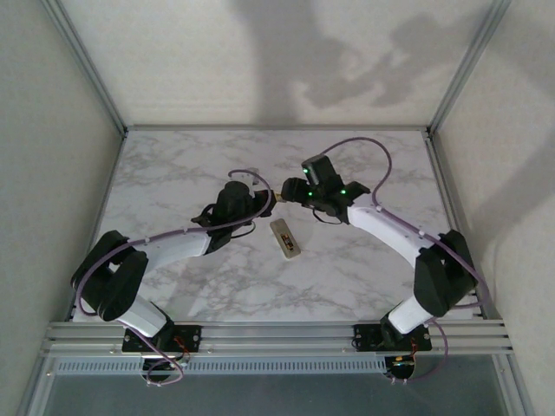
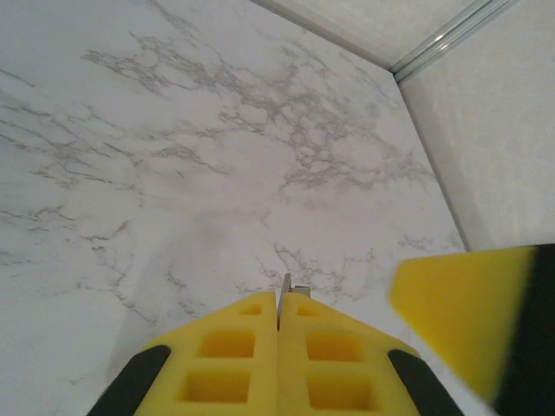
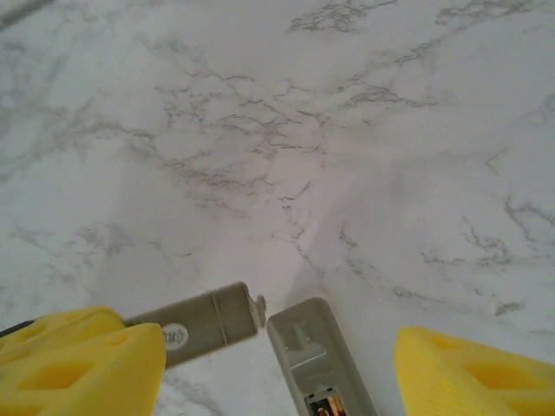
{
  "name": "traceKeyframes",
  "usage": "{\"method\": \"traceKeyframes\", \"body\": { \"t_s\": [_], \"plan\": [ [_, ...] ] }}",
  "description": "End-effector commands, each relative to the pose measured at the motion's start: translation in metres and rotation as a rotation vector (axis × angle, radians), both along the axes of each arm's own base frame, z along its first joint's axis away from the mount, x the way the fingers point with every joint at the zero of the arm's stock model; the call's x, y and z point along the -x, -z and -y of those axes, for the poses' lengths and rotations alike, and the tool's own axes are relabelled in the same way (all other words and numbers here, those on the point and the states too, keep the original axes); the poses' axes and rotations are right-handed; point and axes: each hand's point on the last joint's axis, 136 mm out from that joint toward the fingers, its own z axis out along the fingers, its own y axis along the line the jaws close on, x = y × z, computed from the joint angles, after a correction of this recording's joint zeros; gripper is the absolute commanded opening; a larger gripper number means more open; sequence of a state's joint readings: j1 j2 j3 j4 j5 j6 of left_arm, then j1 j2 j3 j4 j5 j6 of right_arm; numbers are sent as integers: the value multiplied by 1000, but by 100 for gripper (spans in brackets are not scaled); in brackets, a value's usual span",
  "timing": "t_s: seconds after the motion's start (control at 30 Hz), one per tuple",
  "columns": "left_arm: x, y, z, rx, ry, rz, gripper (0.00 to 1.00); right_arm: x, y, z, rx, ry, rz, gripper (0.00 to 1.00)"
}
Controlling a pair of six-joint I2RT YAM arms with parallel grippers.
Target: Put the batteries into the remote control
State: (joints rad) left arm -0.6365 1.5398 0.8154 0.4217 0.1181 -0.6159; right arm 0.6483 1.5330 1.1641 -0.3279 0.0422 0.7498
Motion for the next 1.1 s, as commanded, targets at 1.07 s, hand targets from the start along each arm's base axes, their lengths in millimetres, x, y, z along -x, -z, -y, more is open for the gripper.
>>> {"method": "traceKeyframes", "body": {
  "t_s": [1.07],
  "plan": [
    [17, -49, -8, 10, 1, 268, 0, -9, -7, -55, -860, 177, -296, 54]
  ]
}}
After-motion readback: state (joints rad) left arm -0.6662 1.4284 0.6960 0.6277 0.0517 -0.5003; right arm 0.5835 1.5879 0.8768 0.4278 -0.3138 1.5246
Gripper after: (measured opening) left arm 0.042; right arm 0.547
